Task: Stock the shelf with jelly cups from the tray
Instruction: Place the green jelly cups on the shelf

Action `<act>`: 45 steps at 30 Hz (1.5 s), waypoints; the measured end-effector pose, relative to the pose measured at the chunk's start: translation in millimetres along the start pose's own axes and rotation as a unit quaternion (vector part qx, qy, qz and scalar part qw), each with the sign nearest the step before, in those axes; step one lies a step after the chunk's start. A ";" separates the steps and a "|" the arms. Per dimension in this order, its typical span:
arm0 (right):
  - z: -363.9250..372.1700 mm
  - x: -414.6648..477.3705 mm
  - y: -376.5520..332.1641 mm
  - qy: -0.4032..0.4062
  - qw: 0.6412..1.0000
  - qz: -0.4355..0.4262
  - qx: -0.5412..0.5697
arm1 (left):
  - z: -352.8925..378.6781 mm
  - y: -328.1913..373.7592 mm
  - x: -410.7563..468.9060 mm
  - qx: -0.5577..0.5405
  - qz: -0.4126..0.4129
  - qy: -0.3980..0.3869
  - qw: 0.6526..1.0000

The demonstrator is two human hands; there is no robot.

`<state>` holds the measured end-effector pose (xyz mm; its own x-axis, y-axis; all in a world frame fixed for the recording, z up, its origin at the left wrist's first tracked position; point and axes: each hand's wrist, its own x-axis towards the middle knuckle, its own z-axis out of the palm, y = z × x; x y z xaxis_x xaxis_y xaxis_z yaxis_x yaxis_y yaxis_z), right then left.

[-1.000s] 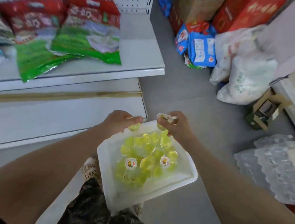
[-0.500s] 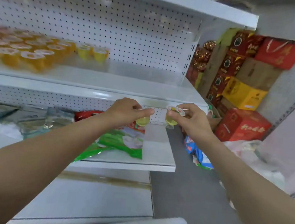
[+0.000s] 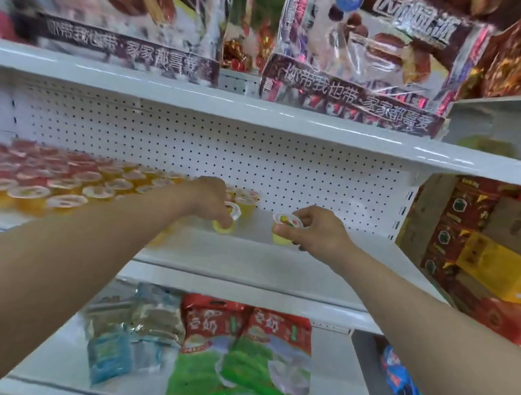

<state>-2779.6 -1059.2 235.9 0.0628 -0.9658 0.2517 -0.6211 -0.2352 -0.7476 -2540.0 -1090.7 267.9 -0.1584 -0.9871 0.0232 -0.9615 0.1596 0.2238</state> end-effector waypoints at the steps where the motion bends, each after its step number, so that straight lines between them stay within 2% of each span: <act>1: 8.7 11.9 -3.7 -0.007 1.000 0.004 -0.010 | -5.3 -5.7 9.3 0.021 -0.004 -0.001 1.000; 7: 57.0 76.6 -5.5 -0.039 0.996 0.012 -0.077 | -12.0 -30.9 66.3 0.129 -0.007 -0.056 0.990; 11: 74.8 101.9 -9.3 -0.064 0.990 0.042 -0.123 | -2.2 -44.0 96.9 0.114 -0.007 -0.068 0.991; 20: 99.8 132.3 -3.4 -0.069 0.984 0.030 -0.159 | 15.3 -65.9 127.8 0.087 -0.009 -0.044 0.995; 26: 103.0 135.3 -2.4 -0.075 0.982 0.018 -0.171 | 19.0 -63.1 130.0 0.118 -0.017 -0.042 0.992; 33: 73.5 122.2 -12.3 -0.057 0.964 -0.014 -0.261 | 11.5 -33.6 103.6 0.111 -0.044 -0.010 0.993; 39: 8.6 79.3 -22.0 -0.013 0.950 -0.048 -0.307 | -8.8 23.4 55.8 0.065 -0.046 0.044 0.996; 45: -63.2 11.8 -15.2 0.042 0.950 -0.061 -0.305 | -12.4 88.8 -2.4 -0.005 0.014 0.107 0.994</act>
<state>-2818.8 -1060.1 289.0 0.1168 -0.9175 0.3803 -0.9517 -0.2129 -0.2213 -2622.3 -1074.3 299.8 -0.1331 -0.9624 0.2368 -0.9549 0.1885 0.2295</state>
